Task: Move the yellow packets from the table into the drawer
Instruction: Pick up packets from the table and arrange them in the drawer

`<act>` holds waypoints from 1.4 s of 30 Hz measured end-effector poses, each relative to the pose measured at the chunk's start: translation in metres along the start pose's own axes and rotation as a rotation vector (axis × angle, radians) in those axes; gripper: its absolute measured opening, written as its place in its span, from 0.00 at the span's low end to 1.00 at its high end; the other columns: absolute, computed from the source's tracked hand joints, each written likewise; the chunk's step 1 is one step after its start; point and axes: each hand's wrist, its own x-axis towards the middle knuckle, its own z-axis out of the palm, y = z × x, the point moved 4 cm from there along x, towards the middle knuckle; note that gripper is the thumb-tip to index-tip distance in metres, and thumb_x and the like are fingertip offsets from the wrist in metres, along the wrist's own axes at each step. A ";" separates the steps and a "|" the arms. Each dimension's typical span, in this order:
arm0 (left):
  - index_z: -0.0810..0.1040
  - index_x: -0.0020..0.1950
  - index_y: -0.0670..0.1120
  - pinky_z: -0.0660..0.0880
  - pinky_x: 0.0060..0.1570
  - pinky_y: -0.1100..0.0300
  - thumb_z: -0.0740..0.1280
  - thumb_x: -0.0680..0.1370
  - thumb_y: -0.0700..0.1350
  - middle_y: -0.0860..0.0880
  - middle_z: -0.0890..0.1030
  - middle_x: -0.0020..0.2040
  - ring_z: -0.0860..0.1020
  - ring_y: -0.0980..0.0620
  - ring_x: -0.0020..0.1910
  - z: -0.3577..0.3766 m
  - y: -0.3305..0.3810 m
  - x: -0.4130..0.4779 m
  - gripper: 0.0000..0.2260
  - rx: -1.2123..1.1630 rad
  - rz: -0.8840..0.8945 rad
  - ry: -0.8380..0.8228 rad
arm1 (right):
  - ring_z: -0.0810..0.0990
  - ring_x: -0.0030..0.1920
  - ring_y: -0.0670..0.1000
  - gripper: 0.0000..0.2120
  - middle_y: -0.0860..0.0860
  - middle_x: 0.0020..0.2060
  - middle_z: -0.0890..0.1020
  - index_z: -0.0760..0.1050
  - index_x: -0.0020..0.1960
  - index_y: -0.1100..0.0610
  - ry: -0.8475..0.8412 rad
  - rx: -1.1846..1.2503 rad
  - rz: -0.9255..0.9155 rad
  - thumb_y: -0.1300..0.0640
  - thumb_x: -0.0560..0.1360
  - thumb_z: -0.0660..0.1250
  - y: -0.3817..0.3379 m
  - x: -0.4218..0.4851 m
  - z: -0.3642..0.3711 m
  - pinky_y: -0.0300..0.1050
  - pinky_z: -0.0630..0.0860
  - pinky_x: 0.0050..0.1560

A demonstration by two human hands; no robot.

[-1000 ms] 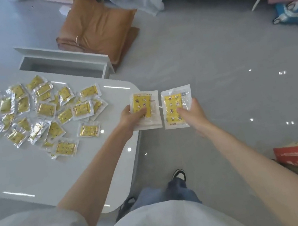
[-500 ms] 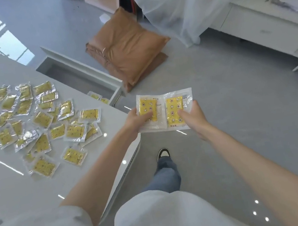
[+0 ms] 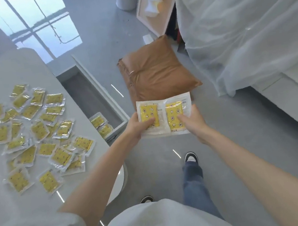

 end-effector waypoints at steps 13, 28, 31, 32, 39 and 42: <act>0.70 0.65 0.40 0.75 0.49 0.61 0.70 0.75 0.37 0.44 0.79 0.58 0.79 0.48 0.54 0.021 0.060 0.084 0.20 -0.297 0.059 0.487 | 0.76 0.51 0.49 0.16 0.50 0.53 0.76 0.66 0.63 0.59 -0.490 -0.324 -0.199 0.63 0.77 0.63 -0.112 0.190 0.002 0.41 0.72 0.48; 0.66 0.68 0.41 0.76 0.53 0.53 0.71 0.73 0.35 0.42 0.77 0.61 0.77 0.46 0.55 -0.079 0.059 0.160 0.26 -0.781 -0.005 0.965 | 0.78 0.56 0.53 0.14 0.51 0.54 0.77 0.67 0.62 0.57 -0.889 -0.619 -0.307 0.62 0.78 0.63 -0.200 0.286 0.183 0.49 0.76 0.56; 0.67 0.66 0.40 0.76 0.53 0.52 0.71 0.73 0.34 0.42 0.77 0.60 0.77 0.45 0.55 -0.098 0.063 0.172 0.24 -0.880 -0.005 1.047 | 0.77 0.54 0.51 0.16 0.52 0.55 0.77 0.65 0.65 0.58 -0.946 -0.675 -0.337 0.62 0.78 0.62 -0.216 0.298 0.216 0.44 0.73 0.50; 0.67 0.65 0.40 0.76 0.52 0.53 0.71 0.73 0.33 0.42 0.77 0.58 0.77 0.45 0.54 -0.103 0.063 0.176 0.24 -0.918 -0.005 1.070 | 0.76 0.53 0.50 0.16 0.52 0.56 0.77 0.65 0.65 0.59 -0.968 -0.705 -0.349 0.62 0.79 0.62 -0.220 0.301 0.227 0.43 0.72 0.49; 0.69 0.65 0.40 0.77 0.54 0.47 0.72 0.72 0.34 0.43 0.80 0.57 0.79 0.45 0.52 -0.134 0.041 0.222 0.23 -1.154 -0.028 1.152 | 0.78 0.54 0.50 0.16 0.51 0.56 0.77 0.67 0.65 0.60 -1.072 -0.878 -0.390 0.60 0.79 0.62 -0.219 0.336 0.314 0.40 0.72 0.43; 0.70 0.63 0.43 0.78 0.51 0.48 0.71 0.73 0.35 0.46 0.80 0.54 0.79 0.46 0.52 -0.144 0.024 0.254 0.20 -1.275 -0.044 1.171 | 0.79 0.53 0.52 0.15 0.52 0.56 0.79 0.69 0.64 0.58 -1.107 -0.937 -0.403 0.59 0.78 0.63 -0.203 0.358 0.353 0.38 0.73 0.38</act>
